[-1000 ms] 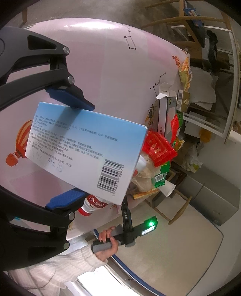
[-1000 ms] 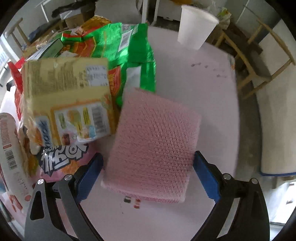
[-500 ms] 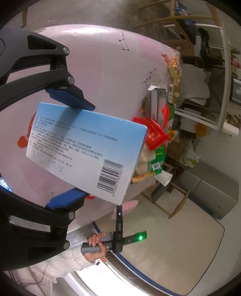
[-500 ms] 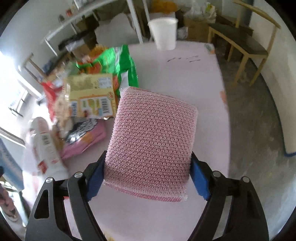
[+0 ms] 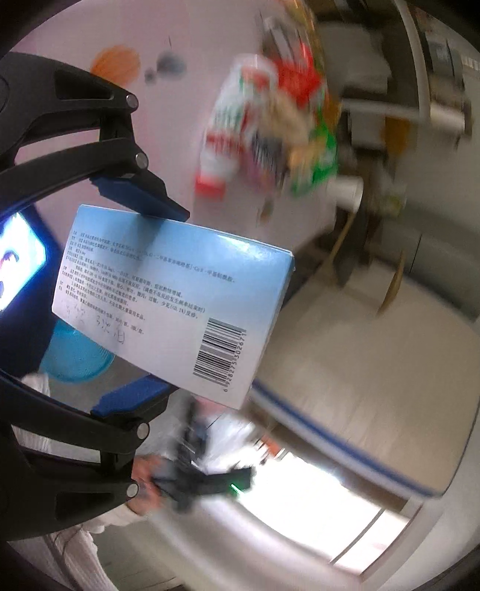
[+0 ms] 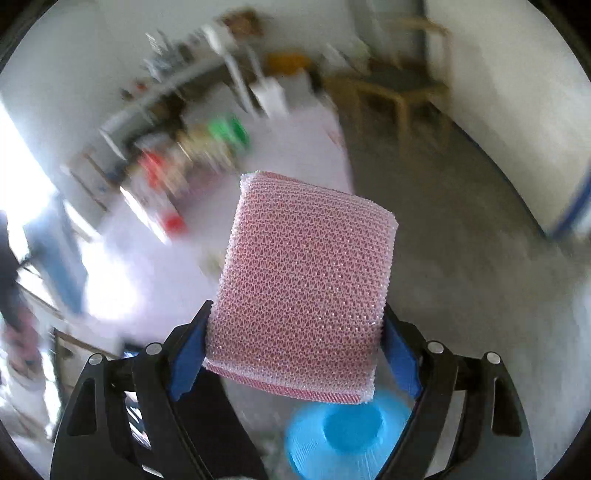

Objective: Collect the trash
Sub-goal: 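Drop the pink sponge into the blue basket with the right gripper while the left carries the carton, then open the left gripper over the blue basket to drop the carton, then move both grippers back over the trash on the table, then close the left gripper on the yellow snack bag, then lift the yellow snack bag off the table with the left gripper, then grasp the crumpled beige paper with the right gripper while the left holds the yellow bag, then carry both items to the blue basket and open both grippers to drop them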

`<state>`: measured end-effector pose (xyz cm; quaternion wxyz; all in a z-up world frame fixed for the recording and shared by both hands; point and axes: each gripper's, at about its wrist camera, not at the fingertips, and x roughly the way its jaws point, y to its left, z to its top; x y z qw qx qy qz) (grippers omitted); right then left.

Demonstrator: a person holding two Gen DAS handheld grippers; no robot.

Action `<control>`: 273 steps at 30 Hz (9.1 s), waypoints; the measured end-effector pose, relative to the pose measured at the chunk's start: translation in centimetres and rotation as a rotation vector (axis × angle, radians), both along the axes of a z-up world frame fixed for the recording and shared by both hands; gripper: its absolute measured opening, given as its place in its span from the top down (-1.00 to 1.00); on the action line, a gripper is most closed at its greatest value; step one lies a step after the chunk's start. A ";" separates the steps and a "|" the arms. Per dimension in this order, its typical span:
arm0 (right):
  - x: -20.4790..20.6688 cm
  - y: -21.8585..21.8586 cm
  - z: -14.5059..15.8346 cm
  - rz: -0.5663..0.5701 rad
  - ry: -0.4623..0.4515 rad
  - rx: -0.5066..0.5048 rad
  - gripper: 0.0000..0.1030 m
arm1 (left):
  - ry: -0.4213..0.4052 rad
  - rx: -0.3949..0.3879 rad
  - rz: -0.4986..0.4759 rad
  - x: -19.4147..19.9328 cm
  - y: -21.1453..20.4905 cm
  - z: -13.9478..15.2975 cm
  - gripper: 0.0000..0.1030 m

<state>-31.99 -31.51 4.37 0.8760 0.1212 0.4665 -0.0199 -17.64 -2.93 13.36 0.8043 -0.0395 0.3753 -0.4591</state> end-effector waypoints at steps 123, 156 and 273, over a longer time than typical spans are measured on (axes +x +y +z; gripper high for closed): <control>16.7 0.0 0.6 -0.090 -0.098 0.010 -0.88 | -0.017 0.643 -0.118 29.8 -17.9 -6.5 -0.67; 13.0 2.0 3.6 -0.053 -0.143 -0.020 -0.88 | 0.149 0.454 -0.068 26.4 -13.5 -2.8 -0.07; -1.2 -1.5 2.7 0.098 -0.202 0.427 0.90 | 0.110 -0.009 0.012 5.7 3.5 3.6 -0.10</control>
